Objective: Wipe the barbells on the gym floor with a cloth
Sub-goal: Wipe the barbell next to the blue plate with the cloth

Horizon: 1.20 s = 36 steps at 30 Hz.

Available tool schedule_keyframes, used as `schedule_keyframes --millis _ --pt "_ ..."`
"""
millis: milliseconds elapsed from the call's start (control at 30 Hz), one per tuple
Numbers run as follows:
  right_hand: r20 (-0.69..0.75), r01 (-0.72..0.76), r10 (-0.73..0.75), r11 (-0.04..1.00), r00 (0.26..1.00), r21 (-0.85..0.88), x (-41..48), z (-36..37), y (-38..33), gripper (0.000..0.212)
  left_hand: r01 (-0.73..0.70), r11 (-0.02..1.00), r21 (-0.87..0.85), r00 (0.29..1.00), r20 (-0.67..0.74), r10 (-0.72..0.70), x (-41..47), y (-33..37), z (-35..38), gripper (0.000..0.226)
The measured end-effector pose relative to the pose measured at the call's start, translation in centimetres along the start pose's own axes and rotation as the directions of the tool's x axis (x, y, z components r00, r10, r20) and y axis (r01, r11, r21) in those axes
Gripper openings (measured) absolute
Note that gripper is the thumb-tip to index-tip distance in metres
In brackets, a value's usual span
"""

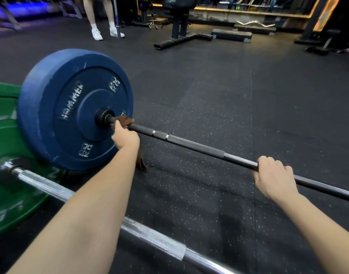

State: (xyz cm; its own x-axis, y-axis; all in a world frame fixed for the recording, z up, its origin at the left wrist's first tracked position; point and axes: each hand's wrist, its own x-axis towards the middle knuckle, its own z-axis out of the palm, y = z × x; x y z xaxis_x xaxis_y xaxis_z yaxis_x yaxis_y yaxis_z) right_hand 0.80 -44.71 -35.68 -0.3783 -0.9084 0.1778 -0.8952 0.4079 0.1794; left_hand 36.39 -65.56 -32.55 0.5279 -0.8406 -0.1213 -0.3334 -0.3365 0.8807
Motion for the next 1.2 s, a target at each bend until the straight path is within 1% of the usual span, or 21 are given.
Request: schedule_keyframes --millis 67,200,267,433,567,633,667,700,733,800,867,933,967,1000,1033,1067,1100,1133,1167,1200 --pt "0.001 0.001 -0.001 1.0 1.0 -0.007 0.0 -0.1 -0.1 0.025 -0.042 0.999 -0.025 0.999 0.026 0.043 -2.1 -0.6 0.9 0.057" --pt "-0.006 0.001 -0.002 1.0 1.0 -0.009 -0.1 0.1 0.0 0.025 -0.089 0.996 -0.009 0.989 0.117 0.089 -5.2 -1.9 2.2 0.059" --pt "-0.01 0.006 -0.006 1.0 1.0 -0.008 -0.1 0.1 0.0 0.026 -0.107 0.994 -0.009 0.987 0.117 0.108 -5.1 -2.0 1.9 0.058" --pt "-0.032 0.004 -0.005 1.0 0.999 -0.014 -0.2 0.2 0.0 0.024 -0.157 0.988 -0.012 0.987 0.039 0.157 -0.7 -2.1 0.1 0.052" --pt "-0.028 0.005 -0.006 1.0 1.0 -0.016 -0.2 0.3 -0.1 0.022 -0.051 0.997 -0.06 0.997 -0.066 0.047 3.2 -1.4 -1.1 0.049" --pt "-0.04 0.009 -0.009 1.0 0.999 -0.003 -0.3 0.3 -0.2 0.022 -0.01 0.995 -0.098 0.991 -0.134 -0.003 3.5 -1.3 -1.5 0.042" --pt "-0.043 0.009 -0.009 1.0 0.999 0.0 -0.3 0.3 -0.1 0.022 -0.011 0.995 -0.099 0.987 -0.163 -0.005 3.2 -1.4 -1.7 0.039" --pt "-0.041 0.008 -0.008 1.0 0.999 -0.002 -0.3 0.3 -0.1 0.022 -0.039 0.995 -0.091 0.98 -0.197 0.02 3.0 -1.6 -1.9 0.038" --pt "-0.043 0.007 -0.007 1.0 0.999 -0.004 -0.3 0.4 0.0 0.022 -0.104 0.992 -0.074 0.969 -0.233 0.084 2.9 -1.8 -2.2 0.038" --pt "-0.055 0.007 -0.007 1.0 0.998 -0.003 -0.2 0.6 0.0 0.023 -0.298 0.954 -0.019 0.919 -0.276 0.282 3.6 -1.5 -3.4 0.044" --pt "-0.068 0.005 -0.005 1.0 0.998 0.01 -0.3 0.7 -0.1 0.023 -0.466 0.884 0.037 0.848 -0.265 0.459 4.5 0.3 -5.0 0.047" --pt "-0.088 0.006 -0.004 1.0 0.996 0.02 -0.4 0.8 -0.1 0.023 -0.573 0.815 0.092 0.792 -0.194 0.579 4.8 3.1 -5.9 0.043" --pt "-0.105 0.007 -0.005 1.0 0.995 0.023 -0.4 0.8 -0.1 0.023 -0.606 0.784 0.132 0.774 -0.131 0.62 4.9 4.6 -6.0 0.04" --pt "-0.12 0.01 -0.006 1.0 0.993 0.028 -0.4 0.8 -0.1 0.025 -0.634 0.748 0.196 0.756 -0.047 0.653 5.2 5.8 -5.8 0.036" --pt "-0.131 0.015 -0.011 0.999 0.991 0.029 -0.4 0.8 -0.1 0.027 -0.671 0.69 0.273 0.729 0.067 0.682 5.9 6.6 -5.4 0.032" --pt "-0.138 0.022 -0.018 0.999 0.99 0.029 -0.4 1.0 0.0 0.029 -0.717 0.611 0.336 0.689 0.214 0.692 6.8 7.0 -4.7 0.028" --pt "-0.144 0.034 -0.03 0.999 0.989 0.03 -0.5 1.0 0.0 0.031 -0.765 0.525 0.372 0.642 0.38 0.666 7.7 6.9 -4.0 0.024" --pt "-0.15 0.05 -0.044 0.998 0.988 0.033 -0.5 1.1 0.1 0.032 -0.803 0.446 0.395 0.596 0.522 0.611 8.5 6.2 -3.3 0.023" --pt "-0.154 0.062 -0.056 0.997 0.987 0.035 -0.5 1.1 0.1 0.033 -0.825 0.386 0.412 0.565 0.619 0.546 9.3 5.1 -2.6 0.022" --pt "-0.154 0.066 -0.06 0.997 0.986 0.034 -0.5 1.1 0.2 0.033 -0.831 0.366 0.42 0.555 0.669 0.494 9.8 4.0 -2.0 0.022"
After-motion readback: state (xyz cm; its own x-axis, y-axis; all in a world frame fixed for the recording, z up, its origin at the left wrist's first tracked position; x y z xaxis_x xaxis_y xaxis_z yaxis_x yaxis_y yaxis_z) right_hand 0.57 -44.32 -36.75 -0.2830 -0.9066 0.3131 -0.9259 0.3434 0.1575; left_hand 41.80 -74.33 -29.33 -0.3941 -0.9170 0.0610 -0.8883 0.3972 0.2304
